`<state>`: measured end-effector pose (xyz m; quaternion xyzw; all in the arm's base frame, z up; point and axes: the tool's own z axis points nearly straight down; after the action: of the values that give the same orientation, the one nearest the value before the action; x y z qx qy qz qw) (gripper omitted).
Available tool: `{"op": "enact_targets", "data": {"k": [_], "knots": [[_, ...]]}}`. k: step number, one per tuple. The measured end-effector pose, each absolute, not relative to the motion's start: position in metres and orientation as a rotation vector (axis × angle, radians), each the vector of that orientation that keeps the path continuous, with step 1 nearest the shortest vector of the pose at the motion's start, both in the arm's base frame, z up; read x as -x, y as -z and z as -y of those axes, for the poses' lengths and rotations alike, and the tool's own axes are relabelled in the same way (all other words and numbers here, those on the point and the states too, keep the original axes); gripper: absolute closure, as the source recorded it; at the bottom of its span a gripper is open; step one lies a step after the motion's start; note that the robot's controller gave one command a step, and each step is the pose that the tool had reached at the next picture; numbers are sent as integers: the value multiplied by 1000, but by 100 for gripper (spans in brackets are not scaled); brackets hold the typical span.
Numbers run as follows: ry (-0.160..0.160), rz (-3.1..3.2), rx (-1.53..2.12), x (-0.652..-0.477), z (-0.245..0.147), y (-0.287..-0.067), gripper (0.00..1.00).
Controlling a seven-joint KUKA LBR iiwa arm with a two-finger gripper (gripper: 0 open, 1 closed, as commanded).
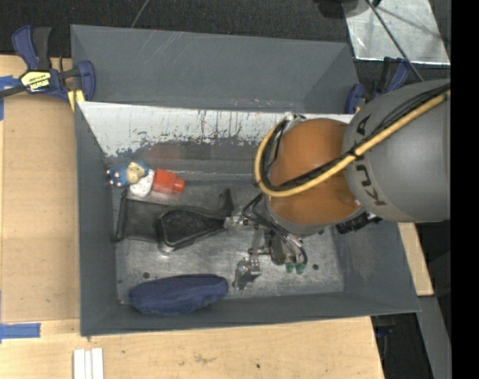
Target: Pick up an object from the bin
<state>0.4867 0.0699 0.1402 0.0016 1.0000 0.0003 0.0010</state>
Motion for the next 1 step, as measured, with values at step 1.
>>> {"op": "enact_targets", "data": {"k": [1], "knots": [[5,-3128,-27,-550,-96,-116,0]]}}
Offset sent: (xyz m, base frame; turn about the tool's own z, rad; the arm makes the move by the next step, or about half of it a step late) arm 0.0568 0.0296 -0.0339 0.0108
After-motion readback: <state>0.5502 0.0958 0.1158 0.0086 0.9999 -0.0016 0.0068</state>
